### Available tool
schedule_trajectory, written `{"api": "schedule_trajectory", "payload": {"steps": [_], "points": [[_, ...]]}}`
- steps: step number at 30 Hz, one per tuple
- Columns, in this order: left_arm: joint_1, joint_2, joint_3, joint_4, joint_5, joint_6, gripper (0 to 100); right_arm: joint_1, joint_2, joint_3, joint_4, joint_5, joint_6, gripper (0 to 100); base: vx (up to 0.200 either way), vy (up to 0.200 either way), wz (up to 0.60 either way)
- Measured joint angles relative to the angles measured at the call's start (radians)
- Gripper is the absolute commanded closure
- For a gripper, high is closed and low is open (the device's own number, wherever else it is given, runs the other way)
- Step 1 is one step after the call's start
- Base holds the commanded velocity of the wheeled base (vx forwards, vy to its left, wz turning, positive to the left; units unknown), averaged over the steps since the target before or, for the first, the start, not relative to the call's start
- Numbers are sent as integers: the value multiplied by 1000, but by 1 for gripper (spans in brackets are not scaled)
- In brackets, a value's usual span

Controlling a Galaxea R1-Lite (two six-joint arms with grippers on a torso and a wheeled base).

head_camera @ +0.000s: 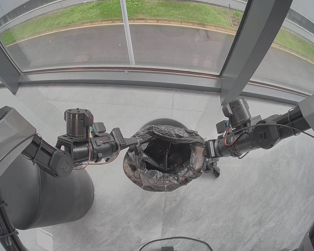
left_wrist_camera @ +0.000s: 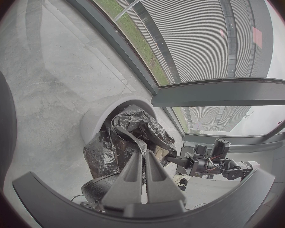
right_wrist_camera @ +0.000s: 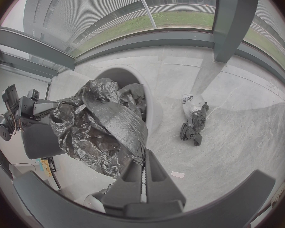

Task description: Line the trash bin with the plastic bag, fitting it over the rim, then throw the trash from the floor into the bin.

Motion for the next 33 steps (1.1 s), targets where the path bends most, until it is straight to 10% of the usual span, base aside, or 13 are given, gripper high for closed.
{"api": "schedule_trajectory", "payload": {"steps": [22,23,33], "points": [[29,40,-55,1,0,1,100,-40,73,19,-189,-41,3,100,0,0,0],[29,40,-54,1,0,1,100,-40,77,19,-191,-46,2,0,0,0,0],[31,35,-48,0,0,0,100,-38,59,19,-220,-43,11,0,0,0,0]]}}
